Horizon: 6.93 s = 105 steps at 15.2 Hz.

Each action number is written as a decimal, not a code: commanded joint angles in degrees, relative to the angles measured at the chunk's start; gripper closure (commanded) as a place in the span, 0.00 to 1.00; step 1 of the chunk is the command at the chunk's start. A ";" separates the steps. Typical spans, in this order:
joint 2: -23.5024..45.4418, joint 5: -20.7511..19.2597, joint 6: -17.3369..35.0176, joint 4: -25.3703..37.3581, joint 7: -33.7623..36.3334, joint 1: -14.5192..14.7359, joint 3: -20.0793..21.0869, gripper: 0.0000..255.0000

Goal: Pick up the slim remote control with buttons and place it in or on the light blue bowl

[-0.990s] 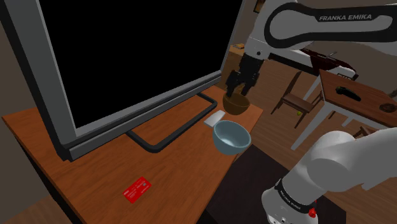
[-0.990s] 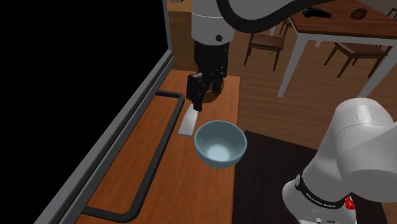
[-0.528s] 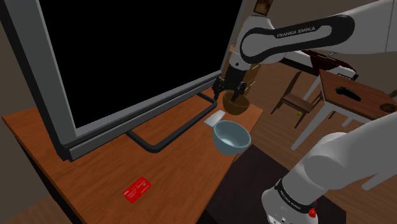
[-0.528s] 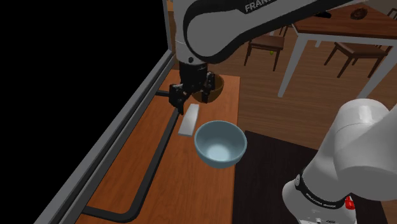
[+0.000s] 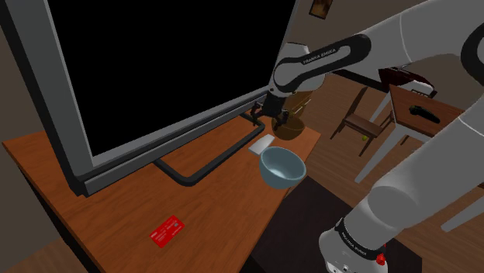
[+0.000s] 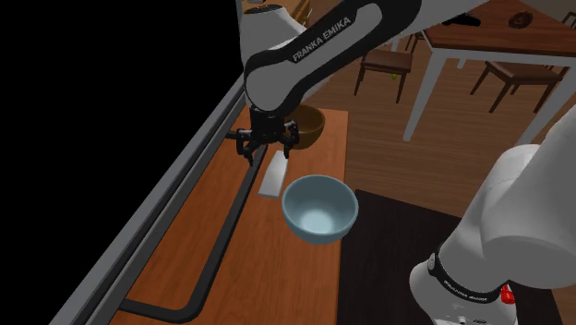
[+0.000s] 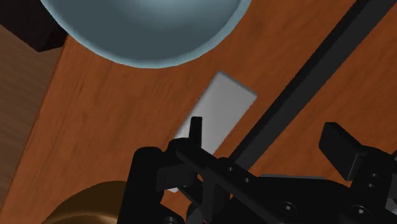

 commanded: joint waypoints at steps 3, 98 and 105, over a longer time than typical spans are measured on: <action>7.25 -1.15 4.77 2.26 7.64 -1.92 -1.34 0.00; -23.28 0.87 4.52 -28.52 31.20 1.62 0.75 1.00; -21.06 0.92 7.61 -29.39 31.20 1.61 0.86 1.00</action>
